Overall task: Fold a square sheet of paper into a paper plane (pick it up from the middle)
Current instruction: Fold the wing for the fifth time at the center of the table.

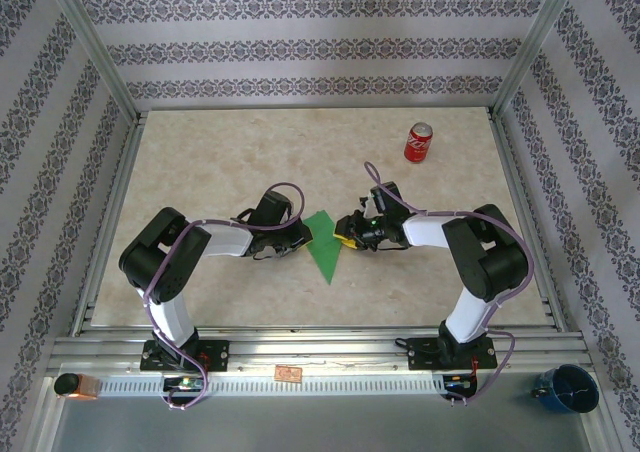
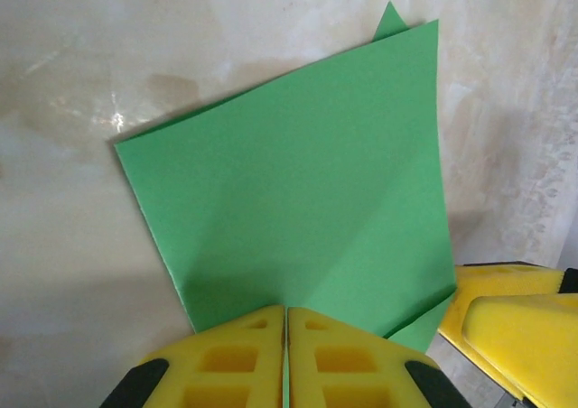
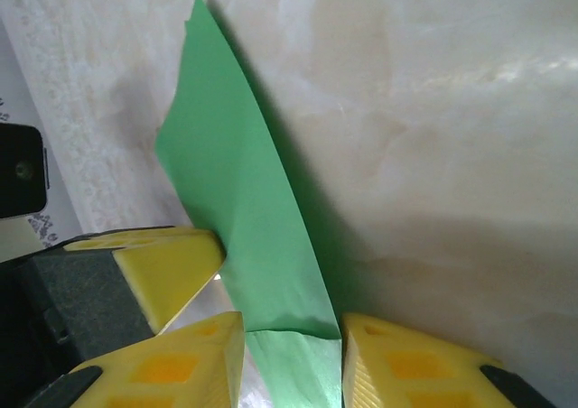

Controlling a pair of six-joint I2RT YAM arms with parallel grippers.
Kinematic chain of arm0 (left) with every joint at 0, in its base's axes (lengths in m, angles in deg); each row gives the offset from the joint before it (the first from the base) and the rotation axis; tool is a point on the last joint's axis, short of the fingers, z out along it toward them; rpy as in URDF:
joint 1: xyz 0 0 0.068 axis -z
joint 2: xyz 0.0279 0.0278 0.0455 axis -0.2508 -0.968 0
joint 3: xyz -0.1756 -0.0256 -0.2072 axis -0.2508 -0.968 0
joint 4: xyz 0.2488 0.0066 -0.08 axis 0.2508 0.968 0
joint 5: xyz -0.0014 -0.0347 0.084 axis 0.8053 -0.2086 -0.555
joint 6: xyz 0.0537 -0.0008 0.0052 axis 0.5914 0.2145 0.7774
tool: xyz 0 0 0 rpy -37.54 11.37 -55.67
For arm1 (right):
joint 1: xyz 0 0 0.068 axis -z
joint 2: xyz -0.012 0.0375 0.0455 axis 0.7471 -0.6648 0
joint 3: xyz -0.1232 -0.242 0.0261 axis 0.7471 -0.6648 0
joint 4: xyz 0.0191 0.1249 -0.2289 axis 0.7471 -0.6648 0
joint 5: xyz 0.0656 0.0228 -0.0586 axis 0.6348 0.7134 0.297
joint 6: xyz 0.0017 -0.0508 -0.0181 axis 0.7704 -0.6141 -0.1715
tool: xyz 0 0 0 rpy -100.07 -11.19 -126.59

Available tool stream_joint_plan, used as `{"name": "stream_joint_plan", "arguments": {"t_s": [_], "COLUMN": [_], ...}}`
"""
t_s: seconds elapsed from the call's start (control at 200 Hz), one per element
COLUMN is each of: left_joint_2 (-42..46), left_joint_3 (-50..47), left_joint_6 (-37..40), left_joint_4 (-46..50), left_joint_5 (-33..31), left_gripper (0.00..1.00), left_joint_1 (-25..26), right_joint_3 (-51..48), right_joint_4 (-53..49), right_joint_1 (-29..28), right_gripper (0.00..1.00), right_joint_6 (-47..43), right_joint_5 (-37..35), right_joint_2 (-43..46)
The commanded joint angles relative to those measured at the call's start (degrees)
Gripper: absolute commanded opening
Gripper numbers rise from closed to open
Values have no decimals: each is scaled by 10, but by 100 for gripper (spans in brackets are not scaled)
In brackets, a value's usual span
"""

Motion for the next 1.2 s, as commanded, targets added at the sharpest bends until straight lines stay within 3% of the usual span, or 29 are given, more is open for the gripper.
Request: {"name": "stream_joint_plan", "arguments": {"t_s": [0.0, 0.3, 0.719, 0.934, 1.064, 1.194], "left_joint_2": [-6, -7, 3, 14, 61, 104], "left_joint_3": [18, 19, 20, 20, 6, -1], "left_joint_6": [31, 39, 46, 46, 33, 44], "left_joint_4": [54, 54, 70, 72, 50, 49], "left_joint_5": [3, 13, 12, 10, -16, -38], "left_gripper": [10, 10, 10, 10, 24, 32], "left_joint_1": [5, 5, 5, 5, 6, 6], "right_joint_3": [20, 54, 150, 198, 194, 161], "right_joint_4": [8, 0, -114, -220, -230, -208], "right_joint_1": [-1, 10, 28, 29, 32, 41], "right_gripper": [35, 30, 18, 9, 4, 0], "right_joint_6": [-25, -105, -227, -294, -280, -196], "right_joint_5": [22, 66, 155, 125, 110, 68], "right_joint_2": [-8, -31, -110, -121, -98, -62]}}
